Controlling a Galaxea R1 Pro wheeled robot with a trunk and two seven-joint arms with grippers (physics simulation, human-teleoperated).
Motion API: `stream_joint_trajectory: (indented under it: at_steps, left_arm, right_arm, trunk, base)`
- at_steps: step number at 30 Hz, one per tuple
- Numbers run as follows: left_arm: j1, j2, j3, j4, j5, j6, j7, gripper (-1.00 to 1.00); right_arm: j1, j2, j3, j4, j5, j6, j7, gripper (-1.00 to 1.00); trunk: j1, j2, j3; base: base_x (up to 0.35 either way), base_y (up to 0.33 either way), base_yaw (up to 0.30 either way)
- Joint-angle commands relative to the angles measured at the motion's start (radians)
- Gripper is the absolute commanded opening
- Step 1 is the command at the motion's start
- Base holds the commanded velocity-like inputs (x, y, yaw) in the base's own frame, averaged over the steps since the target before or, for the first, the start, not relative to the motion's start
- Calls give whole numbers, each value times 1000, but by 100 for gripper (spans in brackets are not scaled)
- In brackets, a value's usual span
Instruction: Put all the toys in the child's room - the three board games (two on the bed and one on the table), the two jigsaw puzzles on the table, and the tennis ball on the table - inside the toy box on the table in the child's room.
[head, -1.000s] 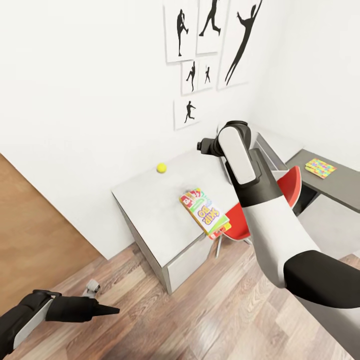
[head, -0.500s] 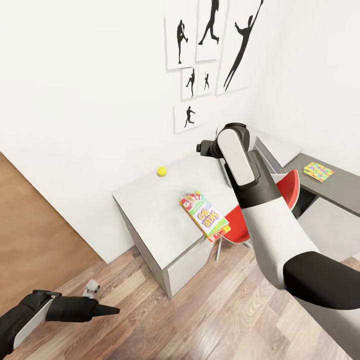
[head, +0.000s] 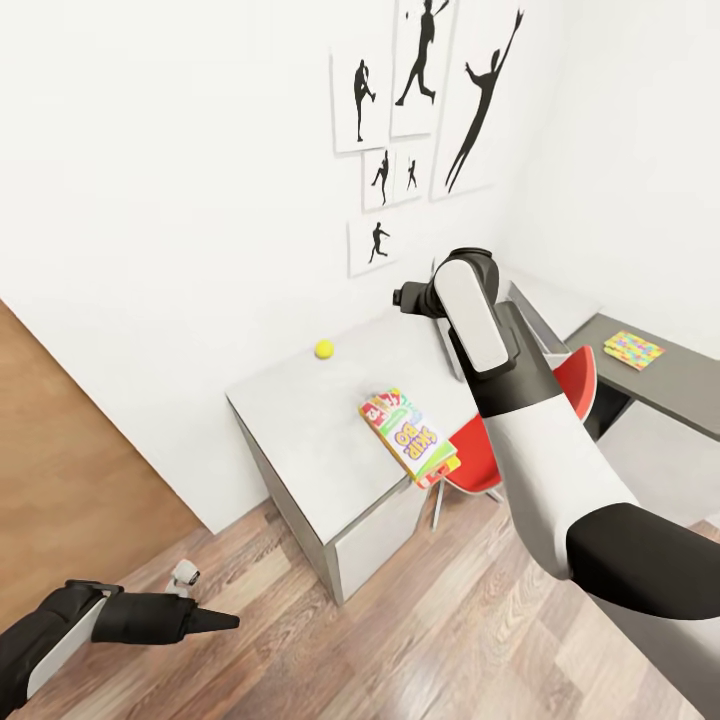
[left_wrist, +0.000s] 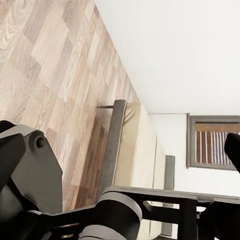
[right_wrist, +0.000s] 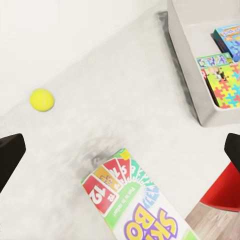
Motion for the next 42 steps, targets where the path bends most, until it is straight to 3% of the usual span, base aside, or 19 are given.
stream_joint_trajectory:
  at_steps: [1,27,42]
  left_arm:
    - [-1,1,-5,0,8,11,0,100]
    - [-1,0,-6,0,8,8,1,100]
    - [-1,0,-7,0,8,8,2,100]
  right_arm:
    - [-1,0,1,0,-9,3,-10,100]
    - [18,1,4,2,-10,2,-10,100]
    - [58,1,4,-1,-13,3,-10,100]
  trunk:
    - [1,-2,0]
    - [1,-2,42]
    - [1,-2,66]
  base:
    - [0,0,0]
    - [0,0,0]
    - [0,0,0]
